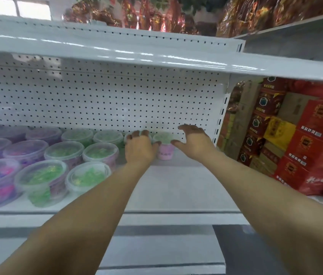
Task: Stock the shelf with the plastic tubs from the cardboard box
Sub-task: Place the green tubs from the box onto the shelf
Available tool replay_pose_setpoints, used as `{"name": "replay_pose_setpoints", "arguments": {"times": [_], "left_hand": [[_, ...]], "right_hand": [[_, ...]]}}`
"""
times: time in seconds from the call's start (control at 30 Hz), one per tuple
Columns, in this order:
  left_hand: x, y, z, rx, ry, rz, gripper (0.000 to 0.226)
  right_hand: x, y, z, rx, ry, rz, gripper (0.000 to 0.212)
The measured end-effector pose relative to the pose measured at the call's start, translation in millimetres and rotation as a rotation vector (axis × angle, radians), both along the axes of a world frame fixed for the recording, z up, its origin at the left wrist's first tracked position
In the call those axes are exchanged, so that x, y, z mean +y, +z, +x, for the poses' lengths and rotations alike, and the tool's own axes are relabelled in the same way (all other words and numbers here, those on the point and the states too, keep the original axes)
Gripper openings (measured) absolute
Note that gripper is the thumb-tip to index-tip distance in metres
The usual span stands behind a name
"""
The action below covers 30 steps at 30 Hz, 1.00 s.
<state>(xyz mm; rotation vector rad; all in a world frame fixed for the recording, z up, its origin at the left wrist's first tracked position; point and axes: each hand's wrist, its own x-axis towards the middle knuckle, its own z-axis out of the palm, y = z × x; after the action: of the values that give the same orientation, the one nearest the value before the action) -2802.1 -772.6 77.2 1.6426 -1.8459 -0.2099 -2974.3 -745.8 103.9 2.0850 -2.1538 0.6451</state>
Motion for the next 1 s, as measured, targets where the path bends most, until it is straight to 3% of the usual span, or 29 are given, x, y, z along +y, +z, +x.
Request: {"name": "replay_pose_setpoints", "arguments": {"times": [0.2, 0.53, 0.8, 1.0], "left_hand": [[97, 42, -13, 0.155, -0.031, -0.034, 0.054], [257, 56, -33, 0.152, -0.045, -0.065, 0.057], [336, -15, -68, 0.139, -0.147, 0.066, 0.055], [365, -108, -99, 0.041, -0.215, 0.304, 0.057]], "right_hand": [[96, 41, -17, -0.053, 0.024, -0.081, 0.063], [253, 42, -57, -0.085, 0.017, -0.053, 0.071], [346, -23, -88, -0.113, -0.043, 0.069, 0.069], [385, -114, -112, -0.153, -0.138, 0.253, 0.069]]}}
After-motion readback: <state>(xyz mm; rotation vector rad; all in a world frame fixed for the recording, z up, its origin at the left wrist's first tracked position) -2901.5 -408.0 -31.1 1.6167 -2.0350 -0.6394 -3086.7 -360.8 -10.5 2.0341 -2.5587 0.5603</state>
